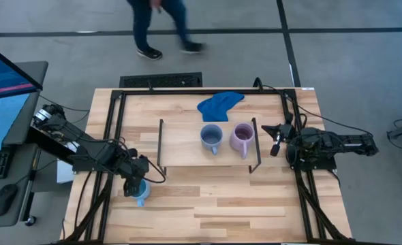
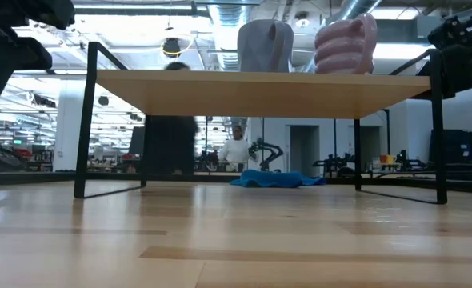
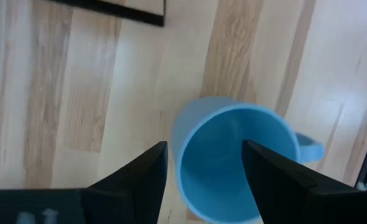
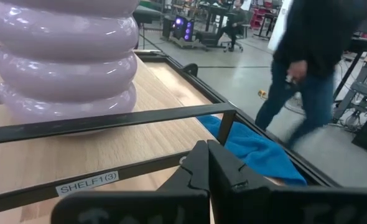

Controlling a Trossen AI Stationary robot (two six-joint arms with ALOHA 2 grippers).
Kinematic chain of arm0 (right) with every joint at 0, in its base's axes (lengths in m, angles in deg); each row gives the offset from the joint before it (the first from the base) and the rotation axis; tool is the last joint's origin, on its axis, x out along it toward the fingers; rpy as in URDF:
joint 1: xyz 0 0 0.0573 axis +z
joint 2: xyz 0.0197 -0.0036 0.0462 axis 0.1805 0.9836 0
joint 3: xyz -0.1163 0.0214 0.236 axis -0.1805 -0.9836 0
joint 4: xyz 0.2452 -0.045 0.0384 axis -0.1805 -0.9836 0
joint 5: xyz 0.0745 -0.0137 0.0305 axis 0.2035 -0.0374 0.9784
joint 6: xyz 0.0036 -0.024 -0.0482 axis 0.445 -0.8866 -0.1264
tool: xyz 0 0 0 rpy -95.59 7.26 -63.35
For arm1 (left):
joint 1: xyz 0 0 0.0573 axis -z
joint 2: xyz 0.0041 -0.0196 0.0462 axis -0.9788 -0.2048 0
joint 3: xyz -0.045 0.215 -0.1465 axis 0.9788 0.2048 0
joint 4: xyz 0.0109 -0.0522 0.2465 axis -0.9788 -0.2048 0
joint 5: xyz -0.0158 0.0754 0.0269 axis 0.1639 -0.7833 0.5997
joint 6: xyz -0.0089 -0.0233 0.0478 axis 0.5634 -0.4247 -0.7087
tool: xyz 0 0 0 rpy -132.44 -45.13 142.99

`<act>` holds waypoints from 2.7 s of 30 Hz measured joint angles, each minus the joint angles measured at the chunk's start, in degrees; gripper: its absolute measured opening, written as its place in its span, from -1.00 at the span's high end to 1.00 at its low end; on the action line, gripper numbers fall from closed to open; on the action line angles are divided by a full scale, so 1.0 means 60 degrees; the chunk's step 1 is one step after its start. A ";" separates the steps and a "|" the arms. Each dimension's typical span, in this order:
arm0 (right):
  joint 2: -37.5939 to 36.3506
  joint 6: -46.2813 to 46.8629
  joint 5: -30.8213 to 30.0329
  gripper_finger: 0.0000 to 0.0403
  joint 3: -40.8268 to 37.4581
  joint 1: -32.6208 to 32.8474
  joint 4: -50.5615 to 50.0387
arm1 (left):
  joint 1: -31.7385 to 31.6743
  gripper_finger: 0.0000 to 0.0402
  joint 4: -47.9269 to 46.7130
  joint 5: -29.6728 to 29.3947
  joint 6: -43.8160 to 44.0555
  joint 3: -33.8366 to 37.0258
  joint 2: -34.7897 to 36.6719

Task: Stack small to large cups/mugs on shelf
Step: Put the light blue mug on the shelf

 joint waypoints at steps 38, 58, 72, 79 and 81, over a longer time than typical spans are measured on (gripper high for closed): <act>-0.0003 0.0161 0.0000 0.94 0.0000 0.0001 0.0076 | -0.0007 0.30 -0.0128 0.0876 0.0779 0.0506 -0.1542; -0.0004 0.0161 0.0000 0.94 0.0000 -0.0001 0.0073 | -0.0595 0.99 -0.0135 -0.0217 -0.0689 0.0485 -0.1552; -0.0004 0.0161 0.0000 0.94 0.0000 -0.0003 0.0004 | -0.1464 1.00 -0.1461 -0.0278 -0.1469 -0.0764 -0.1156; -0.0004 0.0161 0.0000 0.94 0.0000 -0.0003 0.0004 | -0.1464 1.00 -0.3175 -0.1209 -0.0992 -0.2391 -0.0370; 0.0000 0.0161 0.0000 0.94 0.0000 -0.0003 0.0000 | -0.1464 1.00 -0.3563 -0.1605 -0.0980 -0.2925 -0.0204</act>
